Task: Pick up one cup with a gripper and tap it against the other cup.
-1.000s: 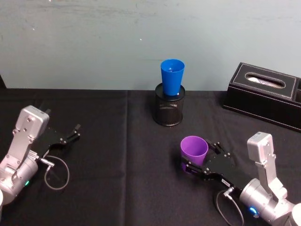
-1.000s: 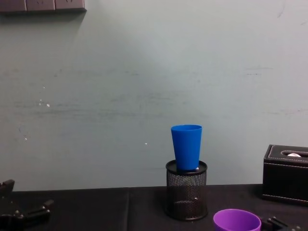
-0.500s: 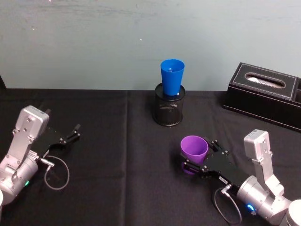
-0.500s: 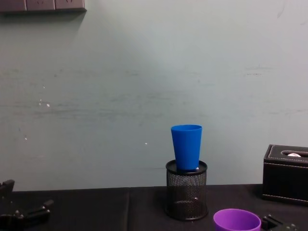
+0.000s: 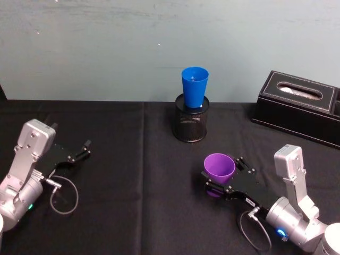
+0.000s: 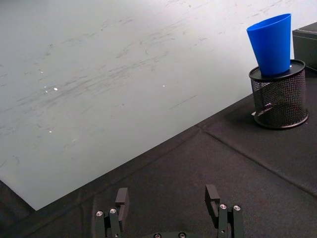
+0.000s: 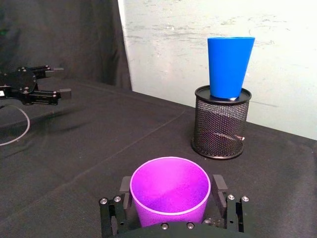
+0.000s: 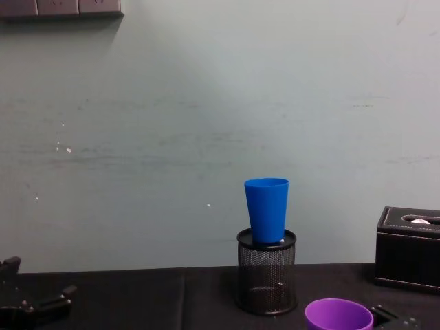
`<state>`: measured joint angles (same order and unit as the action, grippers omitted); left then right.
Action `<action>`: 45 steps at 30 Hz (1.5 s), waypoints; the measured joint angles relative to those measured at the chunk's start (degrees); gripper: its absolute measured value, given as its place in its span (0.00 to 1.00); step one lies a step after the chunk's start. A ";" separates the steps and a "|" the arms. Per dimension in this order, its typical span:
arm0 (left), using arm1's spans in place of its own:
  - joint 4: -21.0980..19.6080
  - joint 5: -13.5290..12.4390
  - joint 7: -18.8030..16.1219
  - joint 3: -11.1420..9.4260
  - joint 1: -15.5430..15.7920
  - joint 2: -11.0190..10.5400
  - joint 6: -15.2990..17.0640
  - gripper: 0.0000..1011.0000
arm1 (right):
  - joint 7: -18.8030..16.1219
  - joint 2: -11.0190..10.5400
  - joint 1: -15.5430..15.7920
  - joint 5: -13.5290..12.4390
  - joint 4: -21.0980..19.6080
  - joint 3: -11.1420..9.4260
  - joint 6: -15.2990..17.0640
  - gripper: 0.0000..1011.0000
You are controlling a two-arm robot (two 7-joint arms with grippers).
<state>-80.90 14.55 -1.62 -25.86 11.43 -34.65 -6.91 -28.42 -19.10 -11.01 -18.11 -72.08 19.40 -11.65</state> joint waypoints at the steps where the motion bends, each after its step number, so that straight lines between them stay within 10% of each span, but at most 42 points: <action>1: 0.00 0.00 0.00 0.00 0.00 0.00 0.00 1.00 | 0.00 0.00 0.00 0.00 0.00 -0.01 0.00 0.99; 19: 0.00 0.00 0.00 0.00 0.00 0.00 0.00 1.00 | 0.09 -0.06 0.05 0.06 -0.02 -0.01 -0.03 0.77; 45: 0.00 0.00 0.00 0.00 0.00 0.00 0.00 1.00 | 0.22 -0.12 0.21 -0.18 -0.50 -0.22 -0.11 0.73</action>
<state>-80.90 14.55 -1.62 -25.86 11.43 -34.65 -6.91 -28.20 -19.23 -10.80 -18.29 -72.58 19.18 -11.75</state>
